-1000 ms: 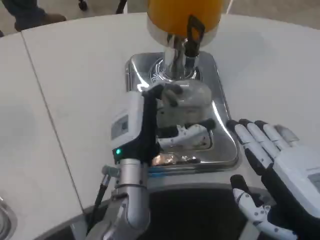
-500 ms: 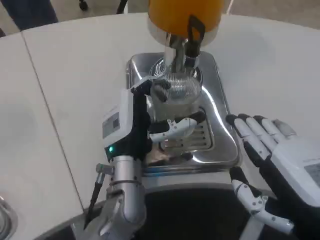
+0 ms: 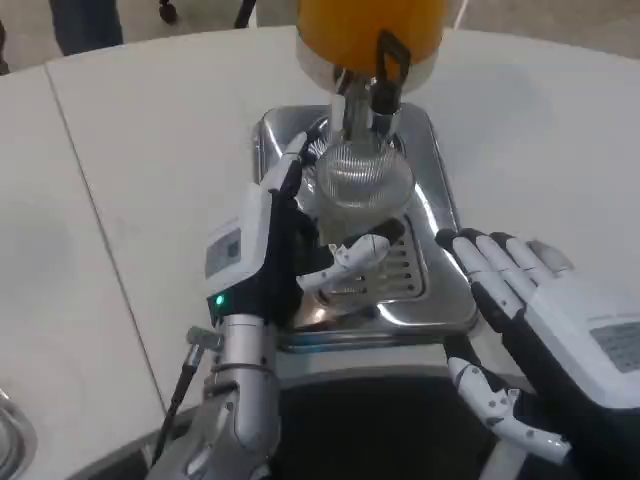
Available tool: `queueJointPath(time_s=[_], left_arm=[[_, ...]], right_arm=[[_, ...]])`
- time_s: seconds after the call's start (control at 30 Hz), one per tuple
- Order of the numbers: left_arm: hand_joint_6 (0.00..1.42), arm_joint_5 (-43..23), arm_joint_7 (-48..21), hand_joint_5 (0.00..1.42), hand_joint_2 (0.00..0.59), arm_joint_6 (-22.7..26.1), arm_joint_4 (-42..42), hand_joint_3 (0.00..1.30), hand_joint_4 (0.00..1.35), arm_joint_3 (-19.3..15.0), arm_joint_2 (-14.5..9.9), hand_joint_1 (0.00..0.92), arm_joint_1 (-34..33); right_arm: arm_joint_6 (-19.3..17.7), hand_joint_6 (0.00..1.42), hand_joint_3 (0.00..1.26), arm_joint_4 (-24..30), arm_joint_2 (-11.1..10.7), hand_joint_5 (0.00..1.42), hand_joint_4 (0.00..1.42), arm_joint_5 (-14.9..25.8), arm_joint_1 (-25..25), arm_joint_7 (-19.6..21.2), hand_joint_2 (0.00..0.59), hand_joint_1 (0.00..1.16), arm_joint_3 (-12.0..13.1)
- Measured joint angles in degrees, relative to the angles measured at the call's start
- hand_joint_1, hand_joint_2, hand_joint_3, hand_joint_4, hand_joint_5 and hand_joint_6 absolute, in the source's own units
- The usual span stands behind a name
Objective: Grasp the cup under the faucet to collect the drink, then remove the cup.
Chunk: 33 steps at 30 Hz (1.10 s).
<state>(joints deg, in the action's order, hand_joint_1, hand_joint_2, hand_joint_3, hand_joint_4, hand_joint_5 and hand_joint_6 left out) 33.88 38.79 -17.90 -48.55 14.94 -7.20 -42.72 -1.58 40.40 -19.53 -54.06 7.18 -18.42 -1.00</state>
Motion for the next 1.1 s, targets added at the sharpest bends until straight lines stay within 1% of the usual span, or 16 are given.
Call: queueJointPath(time_s=[0.13, 0.23, 0.3, 0.37, 0.43, 0.5, 0.6, 0.67, 0.7, 0.8, 0.9, 0.97, 1.03, 1.1], left_arm=[[0.65, -0.1, -0.7, 0.6, 0.045, -0.1, 0.8, 0.12, 0.09, 0.0, -0.4, 0.376, 0.3], [0.62, -0.6, -2.3, 0.59, 0.042, -0.3, 4.2, 0.11, 0.08, -0.3, -1.7, 0.372, 2.1], [0.61, -1.4, -3.8, 0.59, 0.044, -0.5, 7.5, 0.09, 0.07, -0.9, -3.1, 0.36, 4.3], [0.57, -2.3, -6.2, 0.56, 0.041, -0.4, 11.2, 0.08, 0.06, -2.0, -5.0, 0.353, 6.5], [0.49, -2.6, -8.0, 0.51, 0.043, -0.2, 13.7, 0.07, 0.04, -2.7, -6.2, 0.342, 7.7], [0.47, -2.6, -9.7, 0.49, 0.043, 0.0, 17.8, 0.07, 0.03, -3.3, -7.7, 0.339, 9.6], [0.45, -2.6, -11.3, 0.47, 0.046, 1.4, 24.0, 0.06, 0.03, -4.7, -8.4, 0.342, 12.8], [0.37, -2.6, -12.0, 0.39, 0.046, 2.5, 27.8, 0.06, 0.02, -5.7, -8.7, 0.344, 15.0], [0.34, -2.6, -12.6, 0.35, 0.046, 3.3, 29.9, 0.05, 0.0, -6.4, -8.9, 0.345, 16.4], [0.27, -2.5, -13.9, 0.27, 0.046, 4.7, 35.2, 0.03, 0.0, -8.3, -10.6, 0.345, 20.0], [0.25, -2.5, -16.0, 0.25, 0.051, 6.2, 41.0, 0.02, 0.0, -10.8, -12.5, 0.345, 24.2], [0.24, -2.5, -17.7, 0.25, 0.052, 7.1, 44.5, 0.01, 0.0, -12.3, -13.6, 0.345, 27.6], [0.24, -2.4, -18.7, 0.24, 0.052, 7.9, 47.1, 0.0, 0.0, -13.6, -14.4, 0.345, 30.6], [0.23, -2.4, -19.2, 0.22, 0.056, 8.7, 49.1, 0.0, 0.0, -14.7, -14.7, 0.337, 33.0]], right_arm=[[0.0, 0.0, 0.0, 0.0, 0.0, 0.0, 0.0, 0.4, 0.0, 0.0, 0.586, 0.05, 0.0], [-0.2, 0.0, 0.0, 0.0, -0.4, 0.0, 0.0, 1.4, -0.1, 0.0, 0.586, 0.05, 0.4], [-1.1, 0.01, 0.0, 0.3, -1.6, 0.0, 0.0, 2.9, -0.1, 0.0, 0.586, 0.05, 0.9], [-2.2, 0.01, 0.0, 0.8, -2.8, 0.0, 0.0, 5.0, 0.4, 0.0, 0.586, 0.05, 1.6], [-2.3, 0.01, 0.0, 1.1, -3.0, 0.0, 0.0, 6.0, 0.9, 0.0, 0.586, 0.05, 2.1], [-2.0, 0.01, 0.0, 2.8, -2.9, 0.0, 0.0, 7.2, 2.0, -0.1, 0.586, 0.04, 3.1], [-2.1, 0.04, 0.0, 5.1, -2.3, 0.0, 0.0, 8.6, 2.8, 0.0, 0.586, 0.05, 3.8], [-2.3, 0.05, 0.01, 5.8, -1.9, 0.0, 0.0, 9.5, 3.5, 0.4, 0.586, 0.05, 4.4], [-2.3, 0.06, 0.01, 6.0, -1.2, 0.0, 0.0, 9.8, 3.9, 0.7, 0.586, 0.06, 4.6], [-2.2, 0.08, 0.02, 6.6, -0.1, 0.0, 0.0, 10.5, 4.1, 1.2, 0.586, 0.06, 4.8], [-1.9, 0.08, 0.03, 7.2, 1.3, 0.01, 0.0, 10.8, 3.2, 1.5, 0.586, 0.07, 4.3], [-1.6, 0.08, 0.03, 7.2, 2.5, 0.01, 0.0, 10.7, 1.9, 1.6, 0.586, 0.07, 3.2], [-1.3, 0.1, 0.03, 7.2, 3.8, 0.01, 0.0, 10.8, 0.9, 1.9, 0.586, 0.07, 2.4], [-1.1, 0.1, 0.04, 7.2, 4.3, 0.01, 0.0, 10.9, 0.2, 2.1, 0.586, 0.07, 2.1]])
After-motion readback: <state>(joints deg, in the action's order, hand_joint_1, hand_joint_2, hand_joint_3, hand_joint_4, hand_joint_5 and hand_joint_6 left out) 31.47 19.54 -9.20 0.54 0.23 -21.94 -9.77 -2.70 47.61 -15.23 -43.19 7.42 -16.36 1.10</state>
